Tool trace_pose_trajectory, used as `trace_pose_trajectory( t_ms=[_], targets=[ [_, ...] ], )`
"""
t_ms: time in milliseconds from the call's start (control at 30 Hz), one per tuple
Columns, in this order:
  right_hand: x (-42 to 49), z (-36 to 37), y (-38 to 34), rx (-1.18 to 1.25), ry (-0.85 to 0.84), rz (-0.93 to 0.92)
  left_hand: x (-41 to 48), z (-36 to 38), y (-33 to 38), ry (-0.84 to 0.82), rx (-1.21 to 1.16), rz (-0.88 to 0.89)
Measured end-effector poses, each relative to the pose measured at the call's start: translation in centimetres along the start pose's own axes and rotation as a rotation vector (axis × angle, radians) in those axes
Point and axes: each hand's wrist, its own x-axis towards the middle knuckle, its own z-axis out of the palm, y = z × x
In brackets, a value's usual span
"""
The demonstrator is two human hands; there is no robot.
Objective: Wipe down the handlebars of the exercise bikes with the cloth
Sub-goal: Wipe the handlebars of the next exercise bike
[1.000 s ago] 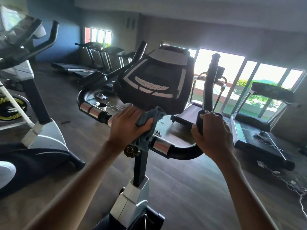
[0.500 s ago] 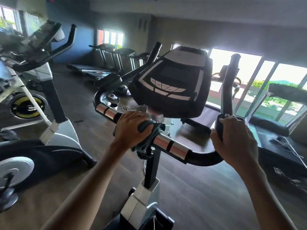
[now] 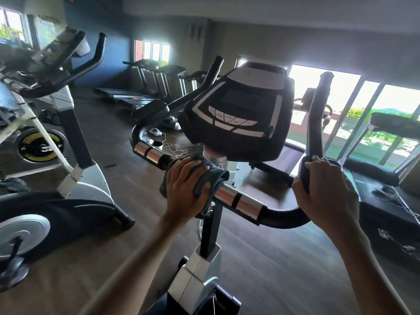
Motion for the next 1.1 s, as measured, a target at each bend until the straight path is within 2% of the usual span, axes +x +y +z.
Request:
trace_pose_trajectory(
  t_ms=[67,133,200,233,367,400,467,567,733,933,1000,1100],
  targets=[
    [0.0,0.2,0.1,0.001,0.006,-0.008,-0.2,0.3,0.3,0.044,-0.021,-0.003],
    [0.1,0.3,0.1,-0.009,-0.002,-0.016,1.5,-0.5,-0.6,-0.066,0.003,0.031],
    [0.2,0.2,0.0,-0.004,-0.007,0.004,3.5,-1.5,-1.4,-0.211,-0.008,-0.012],
    [0.2,0.1,-0.1,-0.001,-0.007,0.012,3.7,-1.7,-1.2,-0.216,-0.021,-0.051],
    [0.0,0.3,0.0,-0.016,0.014,-0.005,0.4,0.1,2.1,0.012,0.007,-0.121],
    [0.1,0.4,0.1,-0.023,0.016,-0.013,0.3,0.1,2.2,0.014,0.000,-0.101],
    [0.1,0.4,0.2,-0.036,0.006,-0.017,1.8,-0.6,0.7,-0.094,0.013,-0.038],
    [0.1,0.2,0.1,-0.030,-0.002,-0.015,4.8,-1.7,-1.4,-0.279,-0.030,-0.107],
    [0.1,0.2,0.2,-0.016,0.019,-0.002,3.5,-1.0,-0.6,-0.081,-0.033,-0.057],
    [-0.2,0.4,0.8,0.096,0.071,-0.024,5.1,-3.1,1.3,0.045,-0.016,0.253],
    [-1.9,0.4,1.0,0.208,0.185,-0.041,4.4,-5.0,3.3,0.056,-0.028,0.302],
    [-7.7,1.3,0.8,0.300,0.320,-0.026,0.9,-8.3,5.6,-0.045,-0.019,0.250]
  ],
)
